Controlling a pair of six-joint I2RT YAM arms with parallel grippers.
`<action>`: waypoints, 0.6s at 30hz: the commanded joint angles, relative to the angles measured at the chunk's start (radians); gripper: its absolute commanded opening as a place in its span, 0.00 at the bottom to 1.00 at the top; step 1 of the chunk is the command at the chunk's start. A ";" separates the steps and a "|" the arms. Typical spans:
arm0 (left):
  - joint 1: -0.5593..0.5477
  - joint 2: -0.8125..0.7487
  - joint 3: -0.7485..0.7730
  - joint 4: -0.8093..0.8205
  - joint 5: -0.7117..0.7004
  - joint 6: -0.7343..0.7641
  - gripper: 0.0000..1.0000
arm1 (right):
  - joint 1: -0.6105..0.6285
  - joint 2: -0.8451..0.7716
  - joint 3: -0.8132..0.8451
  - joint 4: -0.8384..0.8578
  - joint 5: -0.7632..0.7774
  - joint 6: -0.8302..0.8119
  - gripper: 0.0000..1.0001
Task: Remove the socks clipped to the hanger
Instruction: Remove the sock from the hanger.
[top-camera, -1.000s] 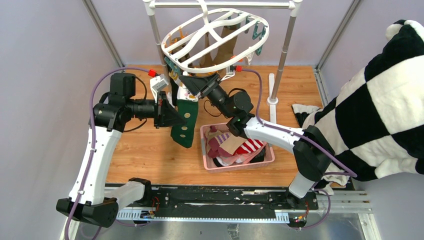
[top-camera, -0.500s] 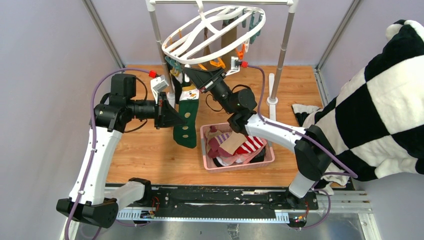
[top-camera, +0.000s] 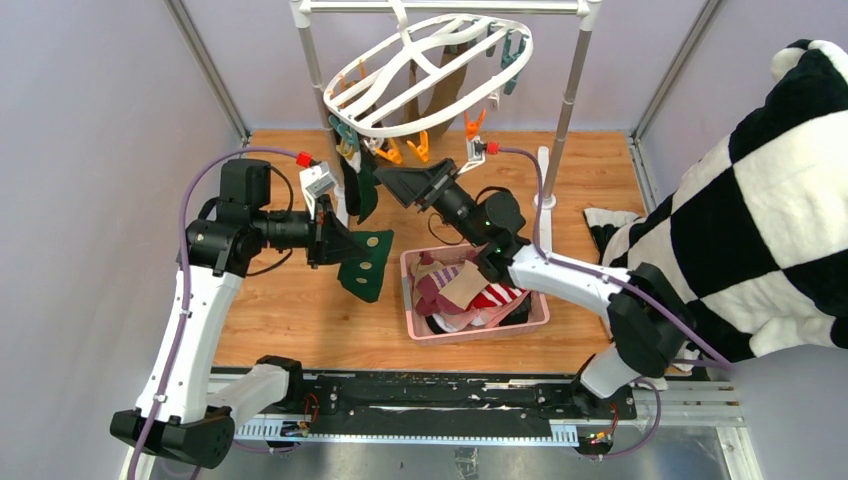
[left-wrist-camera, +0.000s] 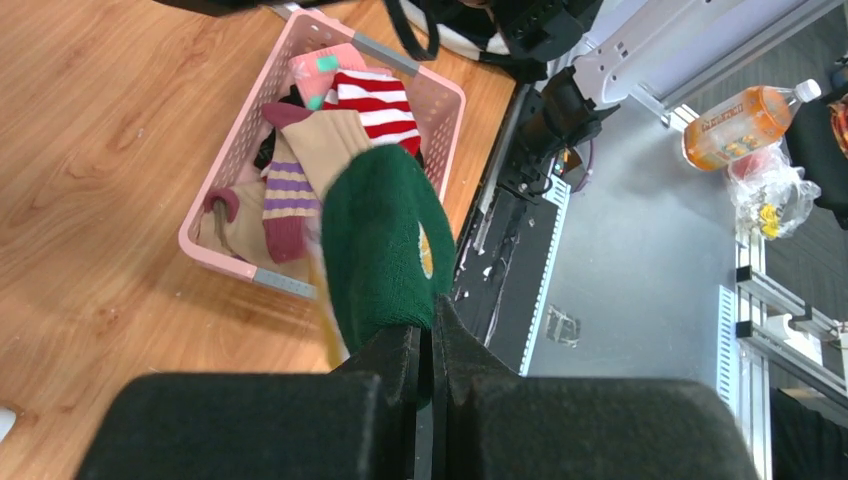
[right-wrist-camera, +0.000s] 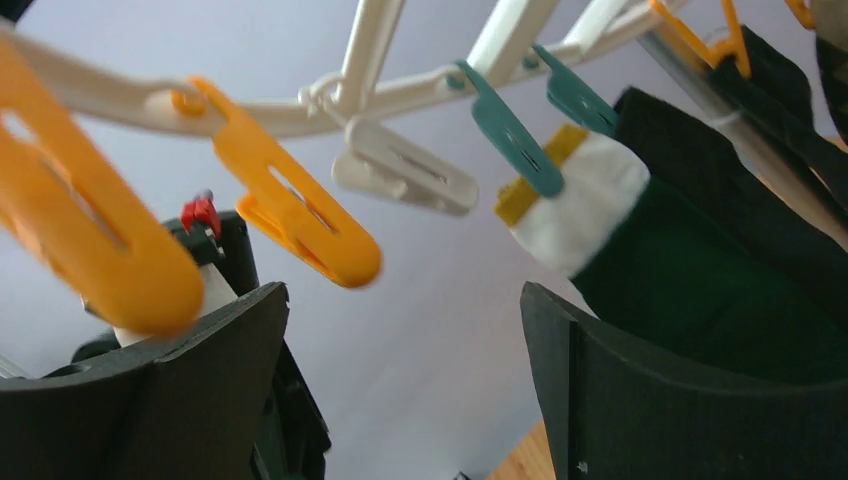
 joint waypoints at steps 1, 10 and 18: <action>-0.008 -0.022 -0.012 -0.009 -0.014 0.027 0.00 | -0.012 -0.139 -0.133 -0.029 -0.039 -0.078 0.93; -0.008 -0.028 -0.018 -0.010 -0.019 0.023 0.00 | 0.052 -0.373 -0.322 -0.140 -0.106 -0.383 0.95; -0.008 -0.067 -0.048 -0.009 0.016 0.023 0.00 | 0.161 -0.479 -0.285 -0.365 -0.222 -0.887 0.97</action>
